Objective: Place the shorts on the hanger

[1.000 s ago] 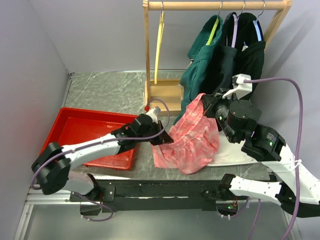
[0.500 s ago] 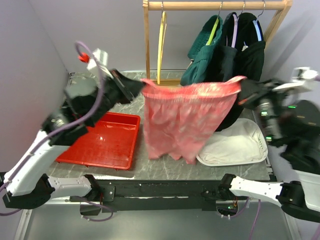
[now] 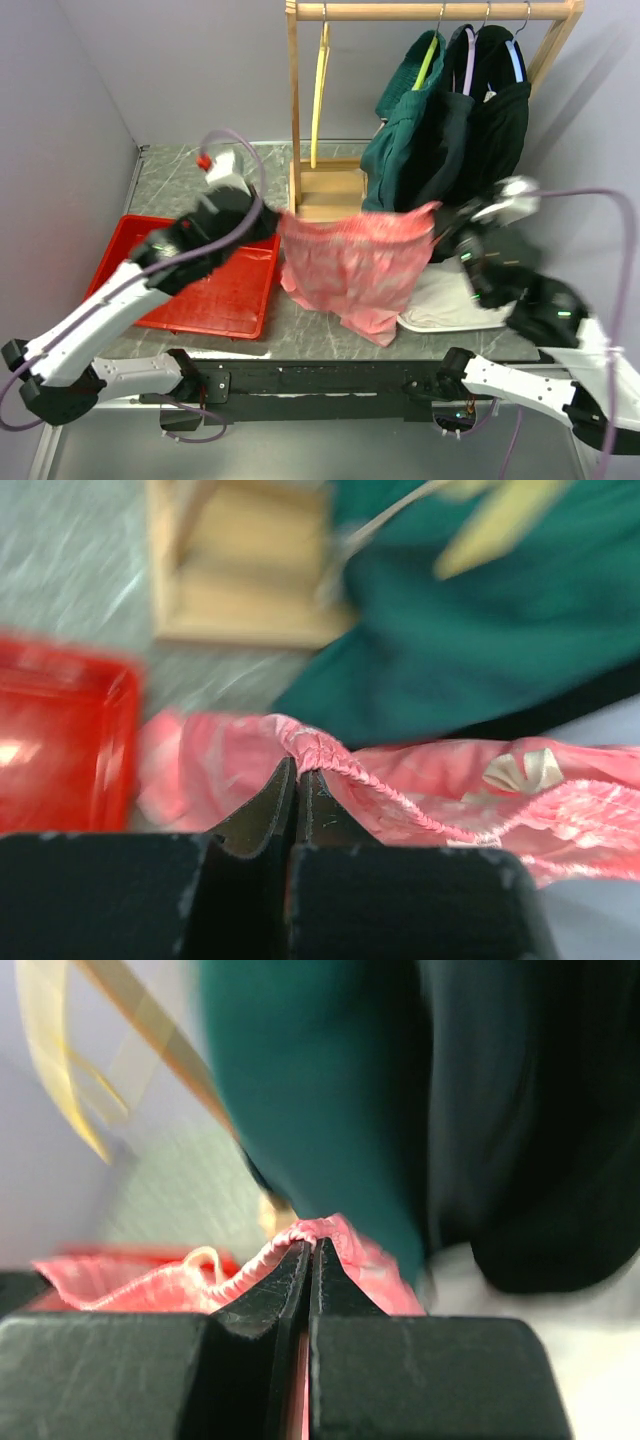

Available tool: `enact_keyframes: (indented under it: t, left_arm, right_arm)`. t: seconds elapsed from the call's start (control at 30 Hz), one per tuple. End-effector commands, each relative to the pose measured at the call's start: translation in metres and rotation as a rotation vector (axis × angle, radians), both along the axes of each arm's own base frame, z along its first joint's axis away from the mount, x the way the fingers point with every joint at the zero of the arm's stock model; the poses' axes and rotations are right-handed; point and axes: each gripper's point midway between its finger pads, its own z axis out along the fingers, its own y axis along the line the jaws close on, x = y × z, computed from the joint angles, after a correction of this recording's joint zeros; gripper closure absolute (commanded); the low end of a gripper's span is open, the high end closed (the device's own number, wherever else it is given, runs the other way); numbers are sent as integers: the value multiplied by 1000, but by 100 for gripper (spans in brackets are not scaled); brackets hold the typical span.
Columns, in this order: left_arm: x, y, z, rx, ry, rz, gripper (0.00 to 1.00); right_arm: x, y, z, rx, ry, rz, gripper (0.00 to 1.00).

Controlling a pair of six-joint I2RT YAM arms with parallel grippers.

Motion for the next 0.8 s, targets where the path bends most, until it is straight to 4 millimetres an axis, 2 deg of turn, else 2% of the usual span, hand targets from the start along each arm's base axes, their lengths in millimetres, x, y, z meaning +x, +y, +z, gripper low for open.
enact_keyframes:
  t: [0.0, 0.03, 0.07, 0.1, 0.13, 0.17, 0.23, 0.3, 0.33, 0.37, 0.4, 0.43, 0.5, 0.53, 0.6, 0.63, 0.67, 0.7, 0.77]
  left_arm:
    - [7, 6, -76, -22, 103, 63, 99]
    - [4, 4, -114, 16, 159, 41, 99]
    - [12, 2, -120, -11, 146, 42, 99]
    - [13, 1, -133, -6, 166, 35, 99]
    - [12, 1, -153, 10, 194, 29, 99]
    - [16, 0, -160, -1, 202, 23, 99]
    - [17, 2, -176, 13, 226, 23, 99]
    - [16, 5, -182, 28, 240, 12, 97]
    - [17, 7, -177, 32, 234, 16, 91]
    - [18, 12, -174, 60, 222, 24, 80]
    - [15, 18, -174, 90, 236, 31, 56]
    - [16, 17, -159, 91, 213, 23, 47]
    - [17, 23, -147, 148, 196, 14, 34]
    - [14, 27, -129, 175, 198, 12, 32]
    - [17, 31, -113, 216, 194, 25, 29]
    - [18, 32, -86, 217, 157, 24, 28]
    - [22, 32, -76, 230, 144, 33, 26]
    - [27, 32, -40, 199, 78, 42, 23]
    - [35, 27, -23, 250, 49, 19, 22]
  right_arm:
    - [4, 27, -102, 38, 162, 41, 100]
    - [5, 32, -116, 44, 184, 54, 100]
    - [6, 39, -131, 53, 215, 68, 100]
    - [4, 47, -158, 29, 269, 98, 100]
    - [5, 52, -167, 30, 284, 108, 99]
    - [5, 56, -185, 10, 320, 112, 96]
    - [5, 59, -197, -1, 344, 119, 94]
    - [5, 60, -207, -15, 361, 116, 92]
    - [5, 60, -209, -19, 362, 116, 92]
    - [5, 59, -211, -18, 362, 116, 92]
    - [5, 59, -211, -17, 362, 118, 92]
    - [5, 60, -211, -16, 361, 121, 92]
    - [4, 62, -212, -16, 364, 129, 92]
    - [5, 63, -214, -17, 367, 131, 92]
    - [5, 65, -216, -16, 370, 133, 93]
    - [6, 66, -218, -18, 374, 135, 93]
    - [6, 67, -220, -20, 379, 137, 93]
    - [7, 67, -221, -20, 378, 136, 94]
    - [7, 68, -222, -21, 384, 137, 94]
